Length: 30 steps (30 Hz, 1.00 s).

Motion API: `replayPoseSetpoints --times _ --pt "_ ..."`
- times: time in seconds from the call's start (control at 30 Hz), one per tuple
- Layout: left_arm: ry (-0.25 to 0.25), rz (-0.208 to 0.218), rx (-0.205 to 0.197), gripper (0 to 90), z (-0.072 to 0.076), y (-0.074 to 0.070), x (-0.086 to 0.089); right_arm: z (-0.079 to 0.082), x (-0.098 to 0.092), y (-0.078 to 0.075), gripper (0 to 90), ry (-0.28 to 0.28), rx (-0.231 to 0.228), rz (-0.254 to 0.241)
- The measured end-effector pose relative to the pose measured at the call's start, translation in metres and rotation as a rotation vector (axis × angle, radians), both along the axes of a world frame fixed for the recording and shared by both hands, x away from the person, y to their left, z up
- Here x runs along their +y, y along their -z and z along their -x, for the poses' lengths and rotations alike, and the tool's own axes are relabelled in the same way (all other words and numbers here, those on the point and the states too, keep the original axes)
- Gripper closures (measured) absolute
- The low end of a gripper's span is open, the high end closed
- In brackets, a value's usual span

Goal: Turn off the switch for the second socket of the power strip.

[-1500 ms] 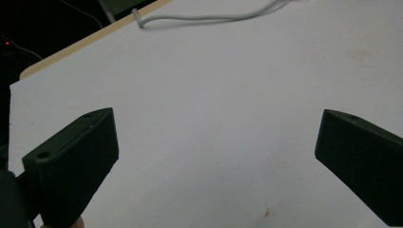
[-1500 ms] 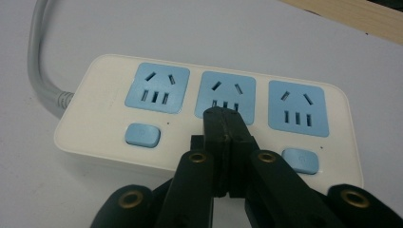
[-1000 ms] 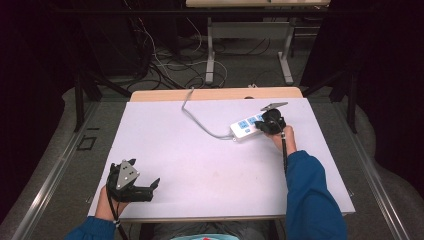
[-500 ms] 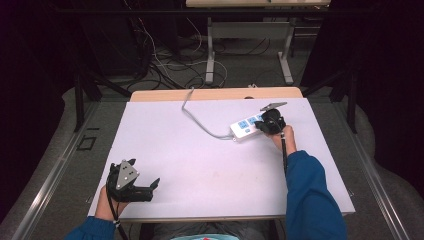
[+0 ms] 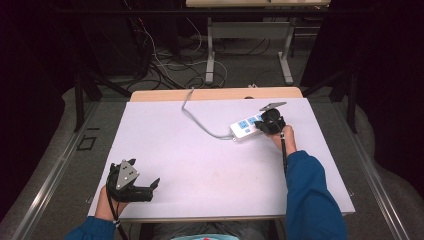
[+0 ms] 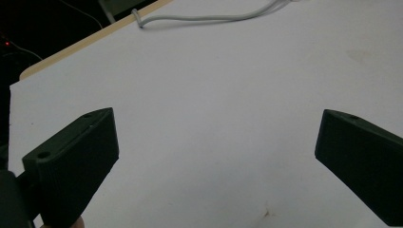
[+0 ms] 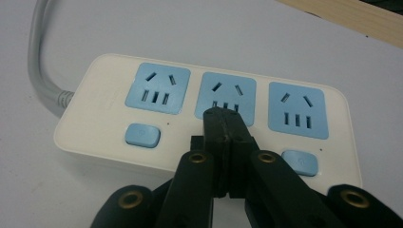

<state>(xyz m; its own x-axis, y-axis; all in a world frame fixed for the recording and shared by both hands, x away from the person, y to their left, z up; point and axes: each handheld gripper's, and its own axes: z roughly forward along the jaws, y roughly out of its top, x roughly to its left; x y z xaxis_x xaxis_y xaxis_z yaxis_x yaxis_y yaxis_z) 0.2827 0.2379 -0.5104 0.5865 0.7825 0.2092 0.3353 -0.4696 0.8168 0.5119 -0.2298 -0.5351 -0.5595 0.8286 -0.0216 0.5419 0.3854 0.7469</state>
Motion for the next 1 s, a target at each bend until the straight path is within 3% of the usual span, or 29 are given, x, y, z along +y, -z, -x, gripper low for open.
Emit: replayPoseSetpoints --times 0.23,0.33,0.67,0.73,0.8,1.0 --pt "0.001 0.003 0.0 0.6 -0.0001 0.0 0.0002 0.0001 0.0024 0.0002 90.0 -0.006 0.008 -0.012" --pt "-0.001 0.003 -0.003 0.6 0.0001 0.0001 0.0001 0.0005 0.0066 -0.0009 90.0 -0.024 -0.008 0.037" --pt "-0.002 0.005 -0.006 0.6 0.0 0.0002 0.0001 0.0006 0.0053 -0.001 90.0 -0.014 0.003 0.022" --pt "0.0 0.007 -0.004 0.6 0.0001 0.0001 0.0001 0.0014 0.0034 -0.0033 90.0 -0.01 -0.003 -0.017" --pt "0.0 0.009 -0.003 0.6 0.0001 0.0002 0.0002 0.0011 0.0018 -0.0045 90.0 -0.009 -0.006 0.01" --pt "-0.001 0.01 -0.006 0.6 0.0001 -0.0001 0.0005 0.0028 -0.0022 -0.0097 89.1 0.002 -0.029 -0.013"
